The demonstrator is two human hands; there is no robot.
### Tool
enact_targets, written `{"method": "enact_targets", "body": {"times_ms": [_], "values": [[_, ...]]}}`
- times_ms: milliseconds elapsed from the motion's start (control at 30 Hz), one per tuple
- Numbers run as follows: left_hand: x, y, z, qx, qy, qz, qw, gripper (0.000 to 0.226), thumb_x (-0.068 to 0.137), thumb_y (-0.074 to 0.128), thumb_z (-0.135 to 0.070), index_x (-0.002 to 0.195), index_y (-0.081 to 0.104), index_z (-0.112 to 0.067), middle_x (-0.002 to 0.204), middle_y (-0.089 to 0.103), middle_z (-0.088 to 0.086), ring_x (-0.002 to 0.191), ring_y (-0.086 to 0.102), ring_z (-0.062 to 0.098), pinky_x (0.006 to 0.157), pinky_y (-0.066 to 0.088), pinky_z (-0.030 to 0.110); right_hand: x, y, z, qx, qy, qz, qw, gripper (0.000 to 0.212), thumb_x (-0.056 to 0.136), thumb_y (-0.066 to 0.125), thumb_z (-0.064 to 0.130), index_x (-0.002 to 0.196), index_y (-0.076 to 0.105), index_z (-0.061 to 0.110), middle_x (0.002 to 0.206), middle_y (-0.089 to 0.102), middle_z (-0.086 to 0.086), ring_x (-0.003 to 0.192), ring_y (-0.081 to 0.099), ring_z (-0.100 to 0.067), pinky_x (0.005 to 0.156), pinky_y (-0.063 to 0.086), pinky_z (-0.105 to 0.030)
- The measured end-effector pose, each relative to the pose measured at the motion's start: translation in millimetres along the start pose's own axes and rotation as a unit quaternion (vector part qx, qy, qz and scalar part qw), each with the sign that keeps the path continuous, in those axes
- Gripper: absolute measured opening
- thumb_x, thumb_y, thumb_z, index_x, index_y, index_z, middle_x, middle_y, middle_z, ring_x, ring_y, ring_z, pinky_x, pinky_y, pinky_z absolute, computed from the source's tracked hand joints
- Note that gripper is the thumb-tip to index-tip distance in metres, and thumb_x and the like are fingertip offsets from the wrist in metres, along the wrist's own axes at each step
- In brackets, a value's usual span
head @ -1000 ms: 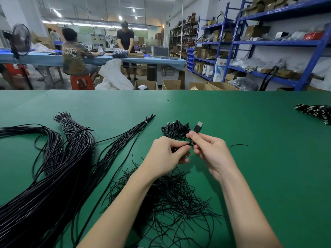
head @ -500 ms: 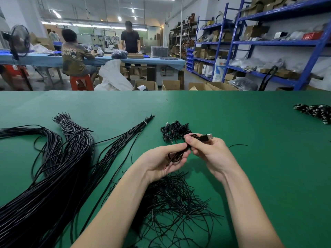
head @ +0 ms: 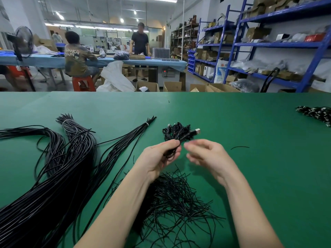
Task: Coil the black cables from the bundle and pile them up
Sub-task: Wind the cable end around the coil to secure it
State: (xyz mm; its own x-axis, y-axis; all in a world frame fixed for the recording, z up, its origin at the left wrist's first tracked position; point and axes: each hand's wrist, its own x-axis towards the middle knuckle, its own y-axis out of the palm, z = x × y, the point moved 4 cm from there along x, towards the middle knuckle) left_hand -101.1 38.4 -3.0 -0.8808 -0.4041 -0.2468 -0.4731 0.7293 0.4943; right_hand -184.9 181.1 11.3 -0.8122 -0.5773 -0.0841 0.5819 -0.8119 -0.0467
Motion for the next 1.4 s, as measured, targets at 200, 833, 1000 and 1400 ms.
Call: {"method": "enact_targets", "body": {"times_ms": [200, 833, 1000, 1400], "values": [[3, -8, -6, -0.061, 0.031, -0.010, 0.998, 0.010, 0.061, 0.081, -0.008, 0.070, 0.081, -0.007, 0.080, 0.075, 0.012, 0.064, 0.072, 0.014, 0.060, 0.058, 0.019, -10, 27, -13, -0.429, 0.024, 0.155, 0.890, 0.017, 0.071, 0.090, 0.042, 0.083, 0.081, 0.035, 0.080, 0.076, 0.018, 0.084, 0.070, -0.001, 0.083, 0.054, -0.022], [0, -13, -14, -0.076, 0.075, -0.040, 0.993, 0.026, 0.076, 0.078, -0.003, 0.100, 0.072, 0.002, 0.084, 0.076, 0.014, 0.065, 0.072, 0.014, 0.064, 0.060, 0.020, -14, -12, 26, -0.066, -0.094, -0.040, 0.993, 0.003, 0.095, 0.070, 0.013, 0.093, 0.073, 0.013, 0.086, 0.079, -0.005, 0.073, 0.076, -0.015, 0.060, 0.057, -0.021], [0, -11, -14, -0.039, 0.122, -0.069, 0.989, 0.012, 0.079, 0.079, -0.001, 0.090, 0.076, -0.002, 0.083, 0.076, 0.015, 0.067, 0.072, 0.017, 0.065, 0.059, 0.021, -18, -10, 39, 0.153, -0.118, -0.053, 0.980, 0.009, 0.094, 0.066, -0.001, 0.091, 0.063, 0.006, 0.079, 0.078, -0.007, 0.063, 0.073, -0.014, 0.056, 0.057, -0.019], [-7, 2, -20, 0.118, 0.247, -0.053, 0.960, 0.010, 0.081, 0.081, -0.006, 0.087, 0.081, -0.013, 0.081, 0.077, 0.012, 0.070, 0.072, 0.014, 0.071, 0.057, 0.021, -17, 23, 39, -0.192, -0.226, -0.101, 0.950, 0.026, 0.084, 0.069, 0.012, 0.076, 0.078, 0.034, 0.062, 0.073, 0.009, 0.061, 0.074, -0.011, 0.068, 0.065, -0.036]]}}
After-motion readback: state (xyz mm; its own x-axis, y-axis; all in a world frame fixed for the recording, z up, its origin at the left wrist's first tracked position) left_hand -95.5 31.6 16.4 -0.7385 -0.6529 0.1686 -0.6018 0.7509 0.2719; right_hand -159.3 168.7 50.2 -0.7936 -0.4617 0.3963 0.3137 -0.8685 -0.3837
